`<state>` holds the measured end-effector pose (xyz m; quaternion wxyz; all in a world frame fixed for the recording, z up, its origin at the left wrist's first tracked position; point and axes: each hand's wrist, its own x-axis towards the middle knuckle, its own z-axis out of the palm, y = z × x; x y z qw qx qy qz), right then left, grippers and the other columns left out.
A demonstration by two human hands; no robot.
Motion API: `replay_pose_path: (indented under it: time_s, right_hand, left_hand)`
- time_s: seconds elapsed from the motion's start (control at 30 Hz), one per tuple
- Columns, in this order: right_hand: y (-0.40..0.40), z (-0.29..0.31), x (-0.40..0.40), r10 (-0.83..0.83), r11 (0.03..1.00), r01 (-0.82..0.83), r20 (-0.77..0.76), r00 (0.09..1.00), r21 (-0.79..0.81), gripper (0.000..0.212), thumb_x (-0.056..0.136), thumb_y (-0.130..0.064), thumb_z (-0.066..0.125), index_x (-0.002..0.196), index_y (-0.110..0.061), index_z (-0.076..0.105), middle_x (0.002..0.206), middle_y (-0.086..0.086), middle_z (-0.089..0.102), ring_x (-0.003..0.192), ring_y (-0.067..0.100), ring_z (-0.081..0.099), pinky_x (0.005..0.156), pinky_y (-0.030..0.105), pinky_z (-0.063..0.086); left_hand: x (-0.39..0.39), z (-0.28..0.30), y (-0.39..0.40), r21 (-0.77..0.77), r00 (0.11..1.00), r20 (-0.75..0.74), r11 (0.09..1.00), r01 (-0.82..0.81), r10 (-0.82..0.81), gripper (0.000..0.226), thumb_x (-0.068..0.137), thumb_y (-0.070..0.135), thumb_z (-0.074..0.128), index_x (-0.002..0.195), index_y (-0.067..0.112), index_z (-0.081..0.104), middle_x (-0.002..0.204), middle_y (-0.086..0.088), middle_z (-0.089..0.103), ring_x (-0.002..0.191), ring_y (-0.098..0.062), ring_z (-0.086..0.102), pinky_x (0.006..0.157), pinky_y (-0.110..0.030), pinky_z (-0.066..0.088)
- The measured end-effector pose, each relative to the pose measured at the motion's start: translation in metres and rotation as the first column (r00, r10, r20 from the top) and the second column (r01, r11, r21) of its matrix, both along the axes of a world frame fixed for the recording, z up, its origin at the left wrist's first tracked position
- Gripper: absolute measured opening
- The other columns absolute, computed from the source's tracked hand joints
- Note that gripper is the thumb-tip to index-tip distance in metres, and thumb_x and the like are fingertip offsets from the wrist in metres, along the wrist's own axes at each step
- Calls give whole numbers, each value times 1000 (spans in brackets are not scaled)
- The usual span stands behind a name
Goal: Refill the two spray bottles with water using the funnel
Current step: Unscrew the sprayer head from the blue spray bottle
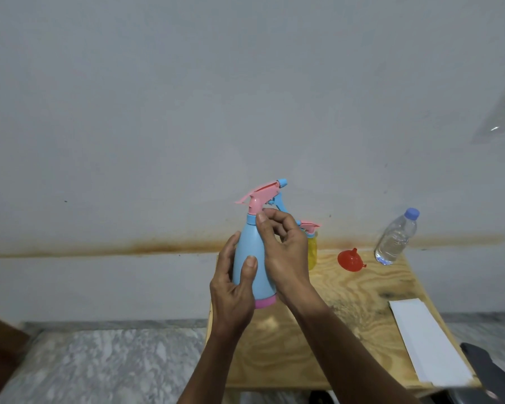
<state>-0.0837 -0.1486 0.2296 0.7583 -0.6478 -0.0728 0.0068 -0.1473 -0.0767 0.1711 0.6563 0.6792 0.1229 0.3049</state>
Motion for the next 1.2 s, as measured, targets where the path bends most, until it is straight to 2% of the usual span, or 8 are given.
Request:
replay_pose_path:
  time_s: [0.17, 0.33, 0.47, 0.73, 0.87, 0.97, 1.07, 1.2]
  right_hand:
    - [0, 1, -1, -49, 999, 49, 10, 999, -9, 26, 79, -40, 80, 98, -25, 72, 94, -14, 72, 92, 2, 66, 75, 20, 56]
    - [2, 1, -2, -63, 997, 65, 52, 997, -45, 26, 85, -41, 74, 106, -26, 72, 99, -13, 72, 97, 4, 65, 84, 28, 57]
    - [0, 4, -3, -62, 996, 66, 61, 996, -56, 33, 74, -39, 84, 100, -24, 71, 95, -14, 72, 90, -2, 65, 74, 15, 54]
    - [-6, -3, -3, -23, 979, 35, 67, 998, -198, 27, 91, -37, 68, 114, -24, 70, 99, -17, 70, 96, 0, 64, 86, 28, 57]
    - [-11, 4, 2, -30, 993, 40, 89, 996, -113, 20, 96, -35, 62, 113, -27, 68, 102, -14, 72, 99, 0, 66, 82, 21, 54]
    - [-16, 16, 8, -45, 999, 45, 73, 996, 5, 10, 96, -33, 62, 105, -35, 67, 102, -13, 74, 101, 3, 68, 87, 24, 54]
    - [-26, 31, 19, -107, 960, 111, -30, 994, 257, 13, 97, -26, 62, 108, -21, 67, 95, -7, 74, 89, 9, 71, 79, 28, 56]
    - [-58, 43, 39, -232, 877, 244, -80, 969, 414, 12, 99, -22, 59, 105, -13, 64, 88, -8, 73, 78, 12, 69, 64, 25, 53]
  left_hand:
    - [-2, -2, 1, 32, 1000, -8, 999, -4, 4, 46, 87, 56, 57, 132, 53, 49, 134, 22, 57, 123, -12, 61, 91, -46, 60]
    - [-1, -3, 1, 86, 1000, -12, 996, -19, 21, 51, 86, 54, 60, 135, 50, 46, 137, 25, 54, 127, -5, 57, 95, -42, 58]
    - [-3, -6, 3, 115, 999, -3, 993, -38, 39, 52, 85, 50, 65, 133, 59, 46, 138, 26, 54, 127, -5, 57, 93, -40, 59]
    - [-10, -14, 5, 210, 995, -92, 978, -7, 27, 53, 84, 56, 61, 130, 70, 39, 136, 33, 51, 123, -3, 58, 93, -42, 59]
    - [-14, -28, 5, 206, 990, -140, 978, 26, 3, 57, 84, 54, 63, 137, 60, 42, 143, 23, 52, 127, -10, 57, 97, -47, 56]
    - [-18, -35, 3, 178, 983, -182, 982, 69, -36, 58, 83, 57, 62, 137, 60, 41, 140, 37, 47, 127, 0, 55, 98, -43, 56]
    - [-18, -41, 0, 172, 975, -214, 980, 100, -62, 63, 82, 62, 60, 140, 56, 38, 137, 49, 41, 128, 6, 51, 101, -40, 54]
    - [-17, -55, 3, 139, 965, -255, 985, 102, -64, 78, 82, 67, 60, 151, 40, 35, 148, 14, 51, 129, -13, 57, 97, -48, 55]
